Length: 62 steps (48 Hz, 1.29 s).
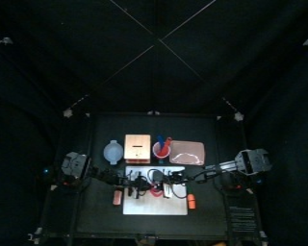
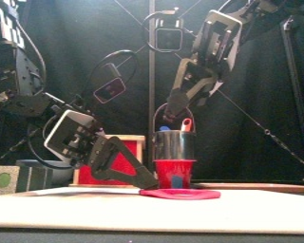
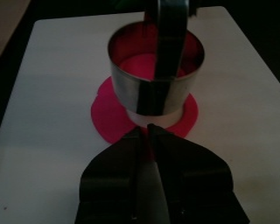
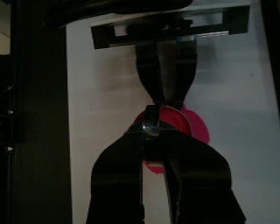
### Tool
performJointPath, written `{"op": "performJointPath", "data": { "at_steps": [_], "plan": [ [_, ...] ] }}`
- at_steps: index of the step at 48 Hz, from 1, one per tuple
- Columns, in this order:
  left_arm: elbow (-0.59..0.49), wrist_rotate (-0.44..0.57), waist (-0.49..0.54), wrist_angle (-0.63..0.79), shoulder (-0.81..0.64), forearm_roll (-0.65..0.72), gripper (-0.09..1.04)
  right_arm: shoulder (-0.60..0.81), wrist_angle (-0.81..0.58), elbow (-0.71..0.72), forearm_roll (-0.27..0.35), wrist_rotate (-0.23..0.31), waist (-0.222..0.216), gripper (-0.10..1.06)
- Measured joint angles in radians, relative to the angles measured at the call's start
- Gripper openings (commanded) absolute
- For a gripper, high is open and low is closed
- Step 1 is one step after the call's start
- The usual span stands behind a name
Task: Get the cutter from the drawer then cut the dough then place the extra dough in the bowl
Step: Place the extra dough in the bowl
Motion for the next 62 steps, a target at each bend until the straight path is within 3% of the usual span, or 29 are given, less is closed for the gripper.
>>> {"op": "performJointPath", "data": {
  "at_steps": [27, 62],
  "plan": [
    [-0.005, 0.000, -0.002, 0.023, 0.000, -0.012, 0.59, -0.267, 0.026, 0.209, 0.005, 0.000, -0.029, 0.40],
    [-0.009, 0.002, -0.002, 0.077, -0.029, -0.052, 0.59, -0.273, -0.097, 0.403, -0.005, 0.000, -0.025, 0.40]
  ]
}}
